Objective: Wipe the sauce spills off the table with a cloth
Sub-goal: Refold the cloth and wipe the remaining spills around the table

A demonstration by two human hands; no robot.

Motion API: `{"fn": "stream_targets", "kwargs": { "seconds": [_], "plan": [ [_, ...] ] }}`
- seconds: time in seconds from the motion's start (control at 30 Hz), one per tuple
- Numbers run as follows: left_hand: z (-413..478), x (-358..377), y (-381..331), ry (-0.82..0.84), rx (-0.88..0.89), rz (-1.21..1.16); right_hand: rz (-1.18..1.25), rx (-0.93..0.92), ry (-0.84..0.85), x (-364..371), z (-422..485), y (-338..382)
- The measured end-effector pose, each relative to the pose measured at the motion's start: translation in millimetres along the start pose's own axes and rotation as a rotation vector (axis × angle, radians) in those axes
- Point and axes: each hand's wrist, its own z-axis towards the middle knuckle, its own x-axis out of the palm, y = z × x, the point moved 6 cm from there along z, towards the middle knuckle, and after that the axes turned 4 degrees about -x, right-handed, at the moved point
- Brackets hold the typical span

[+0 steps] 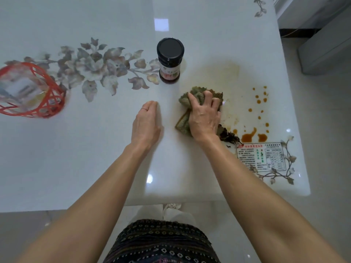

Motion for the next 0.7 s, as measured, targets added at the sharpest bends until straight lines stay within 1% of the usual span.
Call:
{"fn": "stream_targets", "kwargs": {
  "seconds": [0.1, 0.13, 0.2, 0.27, 0.3, 0.33, 0.4, 0.47, 0.5, 0.57, 0.63, 0.67, 0.7],
  "plan": [
    [-4.1, -0.8, -0.5, -0.022, 0.026, 0.000, 0.057, 0.075, 0.019, -8.4, -4.7, 13.3],
    [-6.9, 1.5, -2.8, -0.019, 0.039, -0.006, 0.070, 0.053, 0.048, -7.3, -11.9, 23.7],
    [-12.4, 7.8, -8.3, -0.002, 0.064, -0.004, 0.035, -0.077, 0.100, 4.0, -32.7, 38.6],
    [-17.3, 15.8, -13.1, 0.022, 0.087, 0.012, -0.028, -0.186, 0.101, 10.9, -45.8, 27.1],
    [-20.4, 18.8, -14.2, 0.033, 0.095, 0.020, -0.051, -0.188, 0.088, 10.9, -44.3, 13.5],
    [-20.9, 20.8, -14.8, 0.039, 0.093, 0.025, -0.065, -0.155, 0.084, 9.3, -36.8, 0.6],
    [-24.6, 22.4, -13.4, 0.045, 0.091, 0.026, -0.034, -0.023, 0.093, 3.0, -28.5, -12.6],
    [-30.5, 23.3, -12.2, 0.046, 0.099, 0.025, 0.014, 0.026, 0.097, -1.3, -41.9, -1.3],
    [-32.7, 24.2, -11.3, 0.043, 0.100, 0.019, 0.023, -0.017, 0.098, 1.8, -56.1, 7.9],
    [-36.7, 26.2, -11.3, 0.038, 0.102, 0.005, 0.002, -0.188, 0.087, 9.7, -93.6, 17.8],
    [-40.4, 28.3, -12.0, 0.040, 0.108, 0.006, -0.037, -0.299, 0.080, 14.7, -108.8, 1.4],
    [-42.6, 28.9, -11.9, 0.043, 0.113, 0.013, -0.048, -0.315, 0.073, 13.8, -103.4, -9.3],
    [-44.3, 30.3, -12.0, 0.051, 0.114, 0.019, -0.034, -0.267, 0.075, 10.4, -95.1, -18.6]
  ]
}}
